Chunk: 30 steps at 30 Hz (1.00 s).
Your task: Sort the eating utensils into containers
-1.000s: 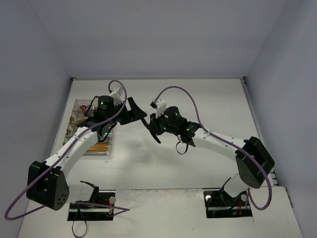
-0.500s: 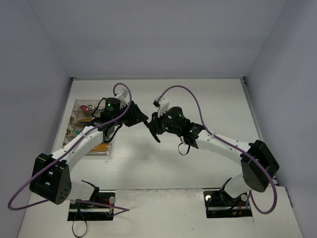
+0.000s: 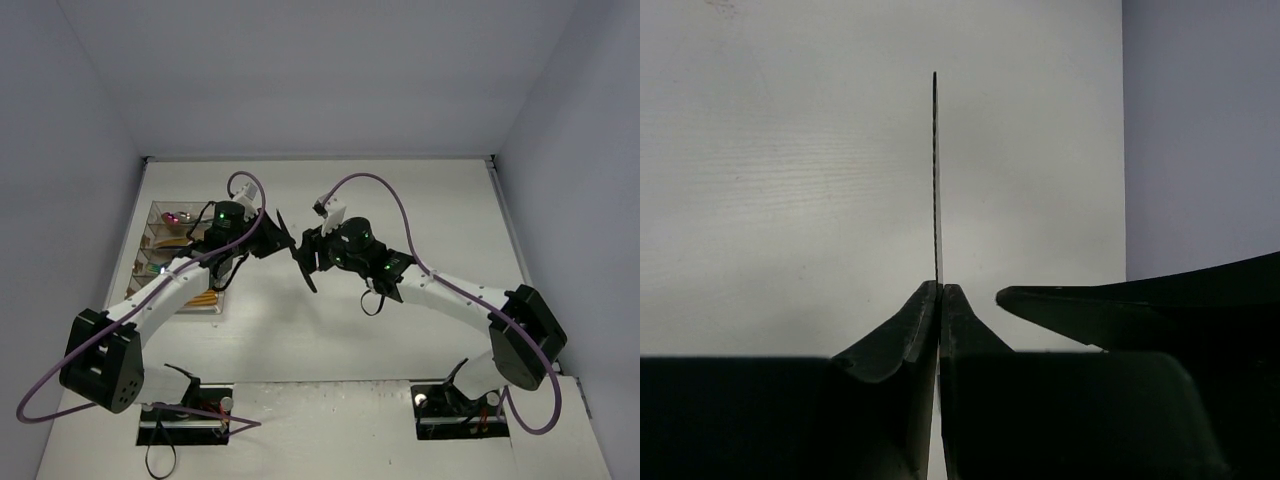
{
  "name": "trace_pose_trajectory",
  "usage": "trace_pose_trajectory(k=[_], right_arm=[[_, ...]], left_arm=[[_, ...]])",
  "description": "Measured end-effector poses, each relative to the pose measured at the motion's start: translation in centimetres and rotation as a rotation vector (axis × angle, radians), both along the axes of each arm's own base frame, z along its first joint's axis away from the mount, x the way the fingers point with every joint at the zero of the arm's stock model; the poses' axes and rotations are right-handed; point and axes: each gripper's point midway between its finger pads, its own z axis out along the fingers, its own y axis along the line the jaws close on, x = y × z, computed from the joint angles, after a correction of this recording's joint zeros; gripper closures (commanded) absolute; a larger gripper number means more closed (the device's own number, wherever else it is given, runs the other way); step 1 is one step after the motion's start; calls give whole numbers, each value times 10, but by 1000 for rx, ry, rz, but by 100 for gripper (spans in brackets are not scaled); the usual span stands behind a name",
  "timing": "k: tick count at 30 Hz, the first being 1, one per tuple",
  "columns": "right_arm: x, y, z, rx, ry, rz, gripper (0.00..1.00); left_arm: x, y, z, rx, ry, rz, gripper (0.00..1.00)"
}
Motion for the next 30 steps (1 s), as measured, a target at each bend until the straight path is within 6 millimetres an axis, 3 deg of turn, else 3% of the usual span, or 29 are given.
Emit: trace_pose_trajectory(k=[5, 8, 13, 16, 19, 24, 30], right_arm=[[2, -10, 9, 10, -23, -41, 40], [5, -23, 15, 14, -45, -78, 38], [10, -51, 18, 8, -66, -152, 37], [11, -70, 13, -2, -61, -196, 36], [10, -84, 6, -13, -47, -228, 35], [6, -97, 2, -12, -39, -250, 35], [7, -104, 9, 3, -50, -268, 34]], left_arm=[[12, 18, -3, 13, 2, 67, 100], [29, 53, -2, 15, 10, 171, 100], [62, 154, 4, 36, -3, 479, 100], [71, 214, 7, 43, -11, 663, 100], [73, 257, 5, 57, -5, 804, 100], [83, 286, -14, 47, 42, 900, 100], [93, 299, -64, 48, 168, 936, 100]])
